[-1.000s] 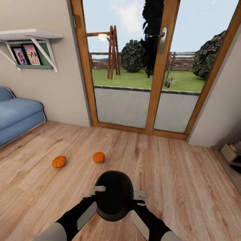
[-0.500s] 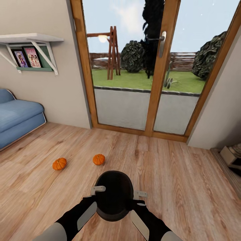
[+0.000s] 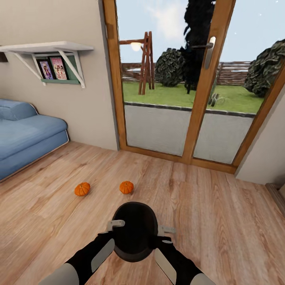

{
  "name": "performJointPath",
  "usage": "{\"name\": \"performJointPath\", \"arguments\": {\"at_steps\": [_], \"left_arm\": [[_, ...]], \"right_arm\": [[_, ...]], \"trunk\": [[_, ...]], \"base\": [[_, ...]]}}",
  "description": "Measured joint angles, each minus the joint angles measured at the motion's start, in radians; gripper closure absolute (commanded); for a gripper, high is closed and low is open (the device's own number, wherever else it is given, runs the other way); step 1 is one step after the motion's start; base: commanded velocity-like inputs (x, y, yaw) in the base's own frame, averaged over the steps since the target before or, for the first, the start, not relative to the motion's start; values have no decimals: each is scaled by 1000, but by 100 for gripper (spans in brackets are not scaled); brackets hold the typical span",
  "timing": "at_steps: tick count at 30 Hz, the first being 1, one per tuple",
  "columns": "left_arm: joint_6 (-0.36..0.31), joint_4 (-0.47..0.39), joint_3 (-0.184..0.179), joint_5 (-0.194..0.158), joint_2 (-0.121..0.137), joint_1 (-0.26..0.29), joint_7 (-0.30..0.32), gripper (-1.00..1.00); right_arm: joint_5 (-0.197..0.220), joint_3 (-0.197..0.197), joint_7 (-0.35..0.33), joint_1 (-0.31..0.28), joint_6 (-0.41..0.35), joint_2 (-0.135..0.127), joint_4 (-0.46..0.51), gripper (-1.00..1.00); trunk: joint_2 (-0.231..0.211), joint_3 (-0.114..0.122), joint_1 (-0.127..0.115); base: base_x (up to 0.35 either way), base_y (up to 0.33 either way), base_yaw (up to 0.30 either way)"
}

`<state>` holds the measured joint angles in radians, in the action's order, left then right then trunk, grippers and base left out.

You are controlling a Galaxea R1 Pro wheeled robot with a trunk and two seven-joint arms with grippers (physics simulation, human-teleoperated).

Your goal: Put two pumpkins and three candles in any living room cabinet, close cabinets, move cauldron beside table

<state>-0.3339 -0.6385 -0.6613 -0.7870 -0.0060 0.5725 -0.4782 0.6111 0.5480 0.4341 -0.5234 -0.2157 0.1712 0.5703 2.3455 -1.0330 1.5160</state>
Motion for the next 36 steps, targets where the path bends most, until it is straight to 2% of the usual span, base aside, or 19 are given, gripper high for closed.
{"name": "performJointPath", "arguments": {"at_steps": [13,28,36], "left_arm": [[0,0,0,-1,0,0,0,100],[3,0,0,-3,0,0,0,100],[3,0,0,-2,0,0,0,100]], "right_arm": [[1,0,0,0,0,0,-1,100],[-4,-1,1,0,-2,0,2,100],[-6,-2,0,0,-2,0,3,100]], "trunk": [[0,0,0],[0,0,0],[-56,25,-31]], "base": [[-184,0,290],[-13,0,291],[0,0,242]]}}
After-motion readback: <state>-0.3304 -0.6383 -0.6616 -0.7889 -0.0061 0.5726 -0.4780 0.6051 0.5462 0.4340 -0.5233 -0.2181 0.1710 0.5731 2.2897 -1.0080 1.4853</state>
